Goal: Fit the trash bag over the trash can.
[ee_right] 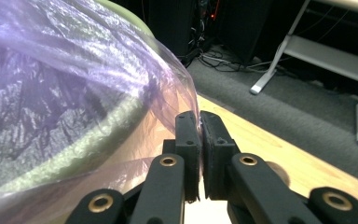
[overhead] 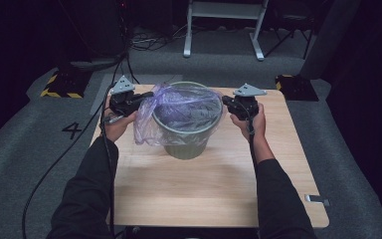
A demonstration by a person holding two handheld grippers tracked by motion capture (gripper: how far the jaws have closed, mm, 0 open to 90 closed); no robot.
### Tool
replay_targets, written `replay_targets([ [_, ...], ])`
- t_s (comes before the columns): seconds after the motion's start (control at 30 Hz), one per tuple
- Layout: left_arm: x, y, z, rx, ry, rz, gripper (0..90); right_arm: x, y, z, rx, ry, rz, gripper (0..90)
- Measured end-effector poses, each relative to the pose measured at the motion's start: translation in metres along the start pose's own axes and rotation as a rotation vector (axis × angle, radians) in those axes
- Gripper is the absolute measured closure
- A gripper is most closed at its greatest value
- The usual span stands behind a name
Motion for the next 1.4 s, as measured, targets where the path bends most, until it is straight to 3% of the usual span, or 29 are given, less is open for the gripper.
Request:
replay_targets([
  [0.27,-0.010,0.017,0.005,0.008,-0.032,0.049,90.0,-0.004,0.015,-0.004,0.014,0.057,-0.005,85.7],
  [0.47,-0.018,0.030,0.006,0.008,-0.048,0.092,90.0,-0.002,0.019,-0.002,0.009,0.045,0.000,83.6],
  [0.57,-0.019,0.034,0.005,0.008,-0.054,0.099,90.0,0.000,0.019,-0.004,-0.007,0.043,-0.012,74.4],
  [0.67,-0.019,0.033,0.004,0.007,-0.056,0.095,90.0,0.001,0.014,-0.007,-0.040,0.054,0.001,57.7],
  [0.77,-0.019,0.031,0.004,0.005,-0.062,0.094,90.0,0.003,0.002,-0.007,-0.040,0.014,0.018,48.8],
  [0.93,-0.018,0.027,0.002,-0.002,-0.061,0.087,90.0,0.007,-0.023,-0.003,-0.010,-0.033,-0.008,37.3],
  [1.1,-0.017,0.025,0.002,-0.007,-0.058,0.087,90.0,0.004,-0.052,0.010,0.065,-0.083,-0.072,32.0],
  [1.27,-0.020,0.023,0.002,-0.015,-0.057,0.089,90.0,-0.007,-0.072,0.045,0.177,-0.214,-0.111,30.0],
  [1.4,-0.026,0.023,0.001,-0.025,-0.064,0.093,89.9,-0.015,-0.076,0.080,0.202,-0.332,-0.125,29.9],
])
Point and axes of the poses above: each handheld gripper's, and its own axes: y roughly forward along the jaws, x roughly out of its top, z roughly to its left, the point moved 4 cm from there along y, roughly forward along the jaws, and after that the axes turned 14 degrees about x, right-handed, at the moved point
